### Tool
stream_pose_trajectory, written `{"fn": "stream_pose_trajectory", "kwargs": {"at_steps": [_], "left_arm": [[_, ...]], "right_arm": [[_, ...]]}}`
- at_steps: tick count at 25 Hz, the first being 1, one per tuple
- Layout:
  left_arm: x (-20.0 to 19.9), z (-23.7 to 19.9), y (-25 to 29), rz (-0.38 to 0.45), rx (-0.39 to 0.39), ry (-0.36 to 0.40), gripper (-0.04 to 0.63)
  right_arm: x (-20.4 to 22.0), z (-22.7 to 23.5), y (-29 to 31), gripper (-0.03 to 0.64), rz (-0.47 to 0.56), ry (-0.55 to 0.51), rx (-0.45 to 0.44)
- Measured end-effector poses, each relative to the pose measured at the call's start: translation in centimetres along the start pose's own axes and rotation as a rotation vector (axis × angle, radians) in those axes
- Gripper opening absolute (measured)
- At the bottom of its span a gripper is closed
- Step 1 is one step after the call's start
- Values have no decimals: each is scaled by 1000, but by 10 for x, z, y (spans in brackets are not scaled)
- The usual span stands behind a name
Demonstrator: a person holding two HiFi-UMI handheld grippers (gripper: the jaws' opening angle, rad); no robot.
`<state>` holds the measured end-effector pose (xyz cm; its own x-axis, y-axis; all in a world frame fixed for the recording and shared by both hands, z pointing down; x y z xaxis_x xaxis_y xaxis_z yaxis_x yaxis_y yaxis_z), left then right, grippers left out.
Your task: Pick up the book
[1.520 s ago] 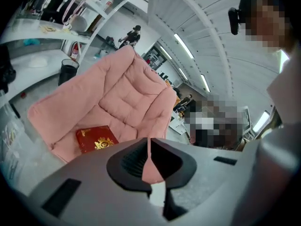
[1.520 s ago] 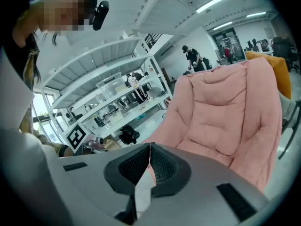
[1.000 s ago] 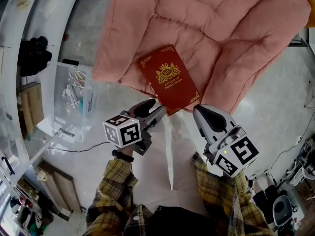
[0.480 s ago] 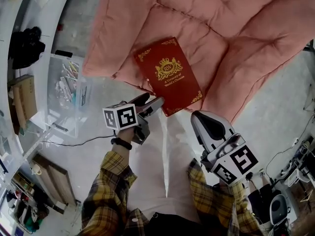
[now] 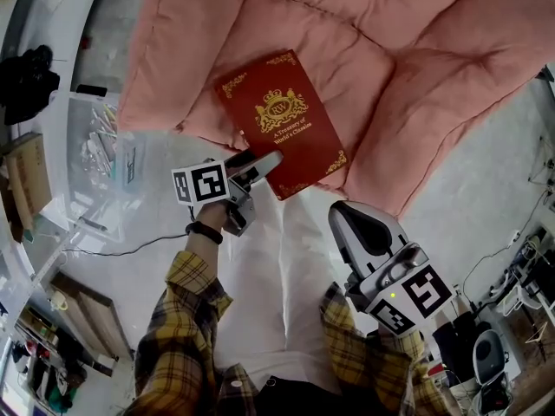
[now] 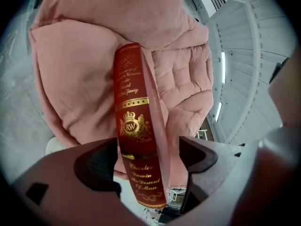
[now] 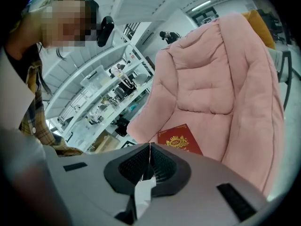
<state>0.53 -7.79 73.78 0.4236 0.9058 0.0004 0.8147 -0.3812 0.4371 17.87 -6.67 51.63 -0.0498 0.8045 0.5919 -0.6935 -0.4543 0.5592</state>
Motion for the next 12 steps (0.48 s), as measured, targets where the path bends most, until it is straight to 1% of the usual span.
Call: {"fn": "stream_pose_trajectory", "kwargs": {"at_steps": [4,10,12], "left_arm": [[-5,-4,12,5,42,-42,400],[-8,-5,25,-12,116,-119,399],[-7,-5,26,-18,124,-134,394]], "right_arm": [[6,5,-2,18,-1,24,11],[12,4,0,18,12,53,2],[14,3,0,18,13,57,0]]}}
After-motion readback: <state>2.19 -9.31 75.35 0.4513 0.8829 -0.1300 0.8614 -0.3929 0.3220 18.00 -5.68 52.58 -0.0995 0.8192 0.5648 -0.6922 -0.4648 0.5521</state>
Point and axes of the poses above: the fingertips, and each gripper's own axes: y forward along the fingers, z to its right, x out of its underside, the point moved 6 cm from there along -y, backward along the fingers, and after that the axes turned 2 degrees about z, right-handed, at the moved point
